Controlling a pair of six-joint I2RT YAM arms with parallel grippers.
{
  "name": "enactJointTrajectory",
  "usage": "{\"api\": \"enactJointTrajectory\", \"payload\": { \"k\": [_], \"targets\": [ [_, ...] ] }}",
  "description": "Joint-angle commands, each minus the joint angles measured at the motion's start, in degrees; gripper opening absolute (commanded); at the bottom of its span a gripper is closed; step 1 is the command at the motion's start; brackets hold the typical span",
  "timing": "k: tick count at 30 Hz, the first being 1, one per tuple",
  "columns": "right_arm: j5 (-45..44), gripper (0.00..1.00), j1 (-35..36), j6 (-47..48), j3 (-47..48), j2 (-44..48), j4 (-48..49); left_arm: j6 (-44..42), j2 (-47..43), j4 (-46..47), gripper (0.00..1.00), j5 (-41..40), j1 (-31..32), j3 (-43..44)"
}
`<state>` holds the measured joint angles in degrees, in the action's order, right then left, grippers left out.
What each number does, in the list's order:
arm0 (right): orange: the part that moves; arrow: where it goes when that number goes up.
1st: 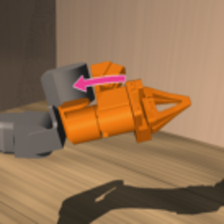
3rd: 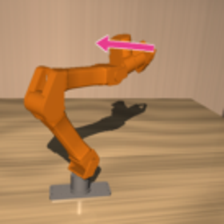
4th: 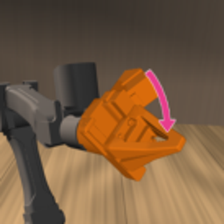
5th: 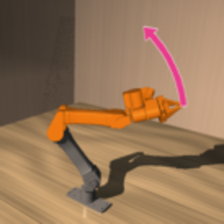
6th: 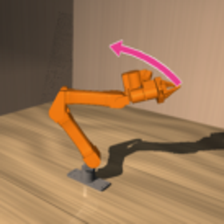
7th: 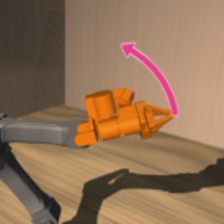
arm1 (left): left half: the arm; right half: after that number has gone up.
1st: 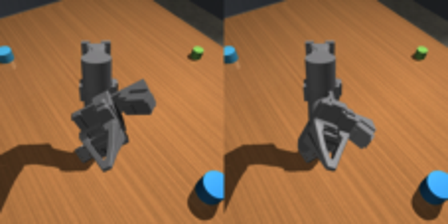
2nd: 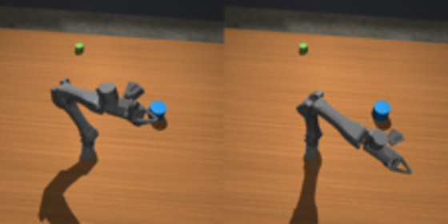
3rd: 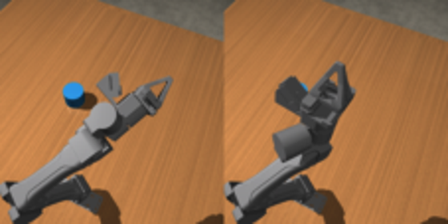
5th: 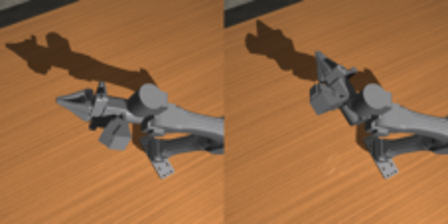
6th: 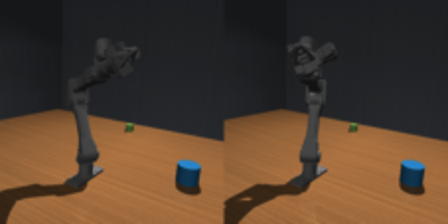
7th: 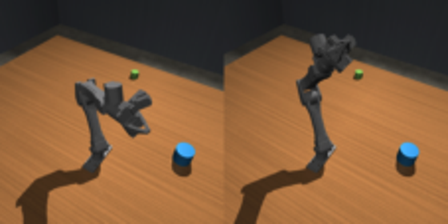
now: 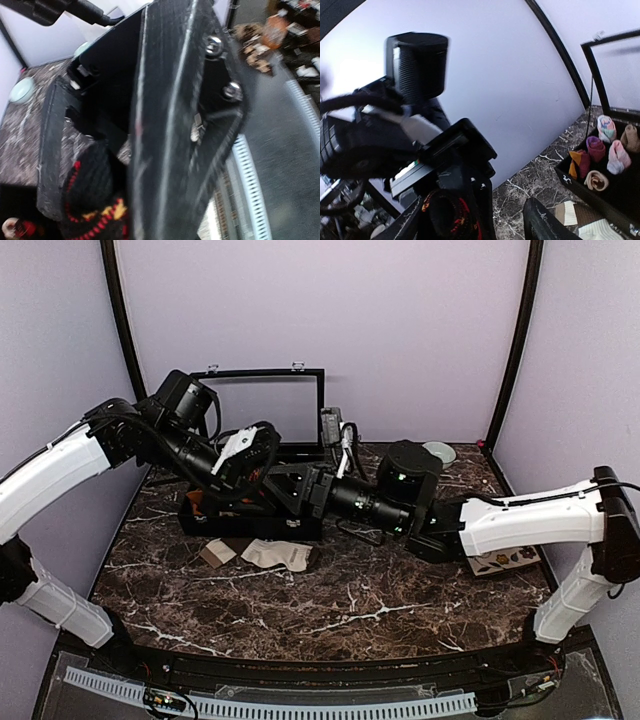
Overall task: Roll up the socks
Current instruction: Roll the sock.
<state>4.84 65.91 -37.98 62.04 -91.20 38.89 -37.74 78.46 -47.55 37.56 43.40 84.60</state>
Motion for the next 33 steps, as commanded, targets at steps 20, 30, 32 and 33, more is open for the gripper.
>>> {"api": "enactJointTrajectory", "payload": {
  "k": [20,30,32,33],
  "targets": [
    [19.3,0.37,1.1,26.9,7.9,5.3,-15.1,2.5,3.6,-14.7,0.00,30.0,-0.1,7.6],
    [10.7,0.00,-0.2,19.1,7.0,2.9,-16.6,6.8,0.1,-1.7,0.25,3.6,-0.7,3.0],
    [8.2,0.00,-0.7,15.1,2.7,3.5,-11.0,6.6,-0.5,-0.6,0.25,1.8,-0.7,2.2],
    [6.4,0.00,-0.8,13.2,1.4,3.5,-8.8,6.5,-0.9,-0.1,0.26,1.6,-0.7,1.8]
  ]
}}
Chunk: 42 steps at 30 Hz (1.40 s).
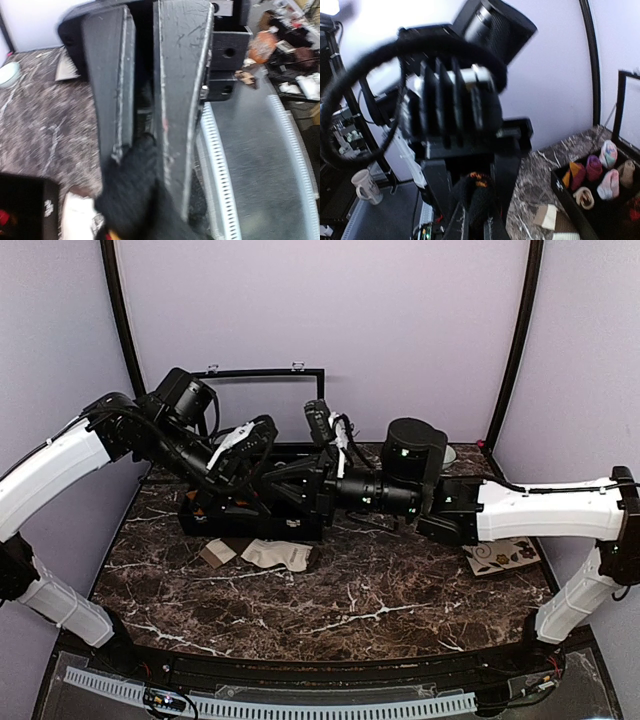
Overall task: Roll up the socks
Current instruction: Roll the sock.
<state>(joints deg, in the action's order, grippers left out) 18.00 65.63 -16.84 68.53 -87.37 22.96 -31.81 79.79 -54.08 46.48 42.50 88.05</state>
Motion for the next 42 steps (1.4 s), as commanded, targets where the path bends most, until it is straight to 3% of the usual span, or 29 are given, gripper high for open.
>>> {"api": "enactJointTrajectory", "payload": {
  "k": [1,8,17,25,31,32,33,35,38,40,42],
  "targets": [
    [-7.5,0.00,-0.5,-9.2,-6.0,-0.5,8.9,0.5,-2.6,7.1,0.26,-7.3,0.2,-2.0],
    [-13.4,0.00,-0.2,-18.1,-9.7,-2.2,20.9,-1.0,-3.1,7.3,0.38,-6.3,0.2,-3.8],
    [-18.3,0.00,-0.5,-20.8,-9.7,-2.7,19.3,-1.9,-5.2,7.7,0.38,-6.1,0.2,-7.7],
    [-19.3,0.00,-0.5,-28.0,-8.6,-4.9,17.9,-4.6,-6.3,9.6,0.23,-14.5,0.3,-9.4],
    [-19.3,0.00,-0.5,-31.1,-7.9,-5.0,16.6,-6.4,-6.7,9.6,0.20,-16.4,0.4,-10.4],
    [-18.6,0.00,-0.5,-31.4,-7.0,-5.4,15.9,-6.3,-6.8,9.7,0.13,-16.4,0.5,-10.5],
    [-17.9,0.10,-0.3,-31.5,-5.2,-6.0,13.9,-5.9,-6.7,9.9,0.02,-16.0,0.5,-10.3],
    [-16.8,0.33,0.4,-28.3,-2.0,-7.1,9.6,-5.1,-6.3,9.0,0.00,-13.8,0.5,-9.1],
    [-16.1,0.46,1.2,-23.0,-3.9,-5.9,11.4,-3.1,-5.6,7.3,0.00,-9.1,0.4,-6.4],
    [-16.0,0.61,1.3,-21.1,-7.3,-4.5,15.4,-1.2,-5.4,6.6,0.00,-6.1,0.3,-5.3],
    [-15.7,0.67,1.4,-19.7,-8.2,-3.0,15.2,0.0,-5.2,6.3,0.00,-3.0,0.3,-4.7]
  ]
}}
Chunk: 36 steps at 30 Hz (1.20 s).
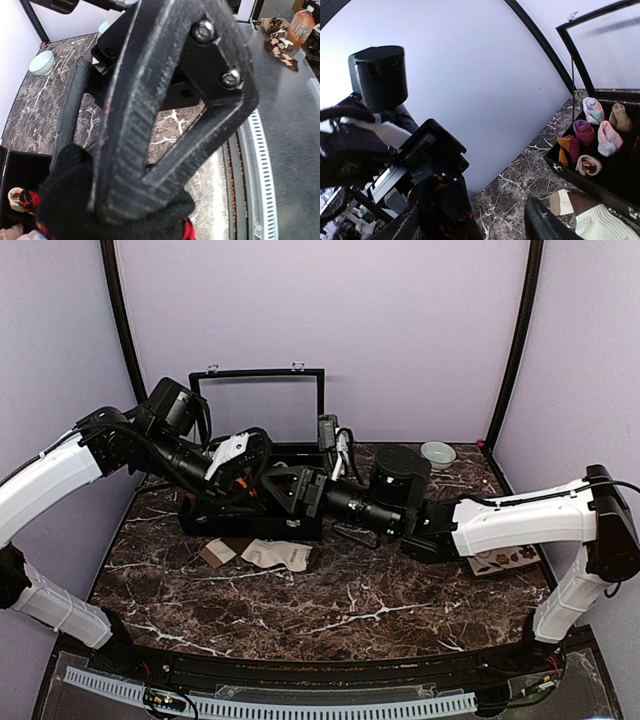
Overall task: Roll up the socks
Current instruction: Roll the sock, then pass from the left arm to the right
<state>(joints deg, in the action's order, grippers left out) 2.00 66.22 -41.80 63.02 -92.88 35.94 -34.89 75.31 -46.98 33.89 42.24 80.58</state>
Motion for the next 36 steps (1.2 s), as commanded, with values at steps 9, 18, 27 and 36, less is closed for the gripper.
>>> {"api": "enactJointTrajectory", "payload": {
  "k": [9,18,27,36],
  "targets": [
    [6.1,0.66,1.2,6.7,-2.8,3.3,6.3,4.3,-0.1,-0.6,0.00,11.0,0.4,3.6],
    [11.6,0.62,1.2,4.5,-4.9,4.5,12.6,3.9,-0.4,0.2,0.00,9.3,0.0,2.3],
    [11.4,0.57,1.2,3.2,0.5,2.0,5.0,3.5,-0.3,0.7,0.00,7.2,0.0,2.2],
    [13.7,0.55,1.0,2.6,5.3,-1.3,0.1,2.6,-0.2,1.0,0.00,5.8,0.0,2.0]
  ]
}}
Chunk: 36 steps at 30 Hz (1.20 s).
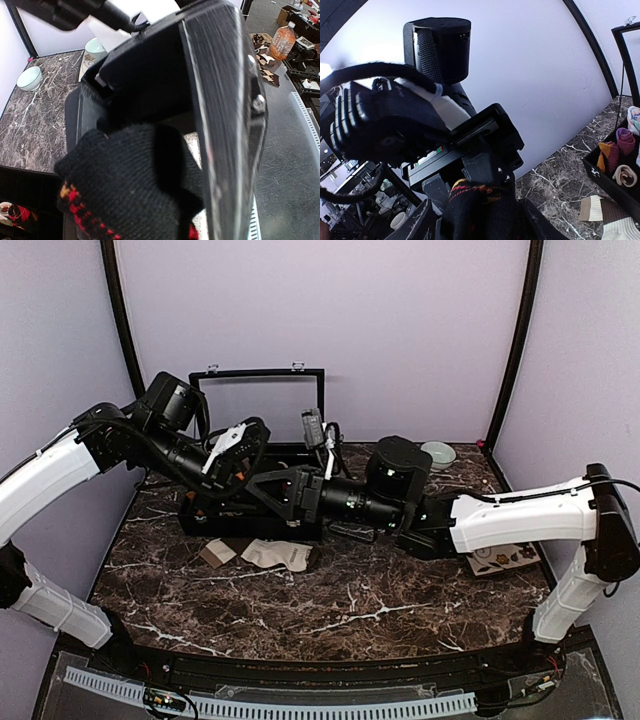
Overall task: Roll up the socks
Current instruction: Pass from the left arm to the right
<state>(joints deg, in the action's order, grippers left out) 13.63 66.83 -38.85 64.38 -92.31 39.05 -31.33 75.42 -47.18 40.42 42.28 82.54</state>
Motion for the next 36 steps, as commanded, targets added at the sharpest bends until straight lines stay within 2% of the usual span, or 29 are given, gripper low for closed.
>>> {"api": "enactJointTrajectory", "payload": {
  "k": [1,3,5,10,12,15,16,18,19,20,21,25,28,31,36],
  "targets": [
    [2.2,0.56,0.4,-0.3,4.5,-2.2,-4.1,-0.9,-0.3,1.2,0.00,-0.8,0.0,0.0],
    [1.9,0.54,0.3,-0.3,4.8,-2.5,-4.9,-0.9,-0.3,1.2,0.00,-0.9,0.0,0.0],
    [1.6,0.46,0.2,-0.5,4.3,-2.4,-4.3,-0.9,-0.3,1.2,0.00,-0.9,0.0,0.1],
    [2.7,0.08,-1.1,-3.0,2.1,-1.4,0.6,-1.2,-0.6,0.9,0.00,-1.0,0.0,-0.3],
    [3.5,0.00,-1.5,-3.6,2.1,-1.5,0.6,-1.4,-0.8,1.1,0.00,-1.5,0.0,-0.7],
    [3.9,0.00,-1.9,-3.6,3.5,-1.8,-2.6,-2.0,-1.0,1.6,0.05,-3.0,0.0,-1.2],
    [3.6,0.00,-2.0,-3.4,3.6,-1.7,-3.5,-1.9,-1.2,2.0,0.14,-3.7,0.0,-1.5],
    [3.1,0.00,-2.6,-3.2,3.1,-1.0,-4.5,-1.7,-1.5,3.3,0.43,-6.7,0.0,-2.6],
    [3.0,0.00,-3.2,-2.9,3.0,-0.5,-5.4,-1.9,-1.6,3.7,0.53,-8.0,0.0,-3.3],
    [2.8,0.00,-3.6,-2.2,3.1,-0.1,-6.6,-2.2,-1.8,4.1,0.75,-9.4,-0.1,-4.2],
    [2.3,0.00,-4.1,-1.5,3.3,0.3,-8.1,-2.2,-2.0,4.6,0.90,-10.9,-0.1,-5.0],
    [0.2,0.00,-6.0,3.3,6.1,0.6,-16.8,-1.0,-3.4,6.6,0.98,-14.6,-2.0,-8.5],
    [-2.2,0.00,-7.8,8.8,10.5,0.2,-25.6,-0.2,-3.7,6.7,0.99,-15.8,-5.9,-10.4],
    [-7.2,0.00,-9.3,15.6,16.3,-3.3,-35.6,0.0,-3.0,7.7,0.99,-19.8,-13.6,-12.6],
    [-10.0,0.00,-11.5,24.7,28.0,-12.4,-45.6,2.1,-0.7,10.1,0.99,-17.2,-31.0,-13.2]
  ]
}}
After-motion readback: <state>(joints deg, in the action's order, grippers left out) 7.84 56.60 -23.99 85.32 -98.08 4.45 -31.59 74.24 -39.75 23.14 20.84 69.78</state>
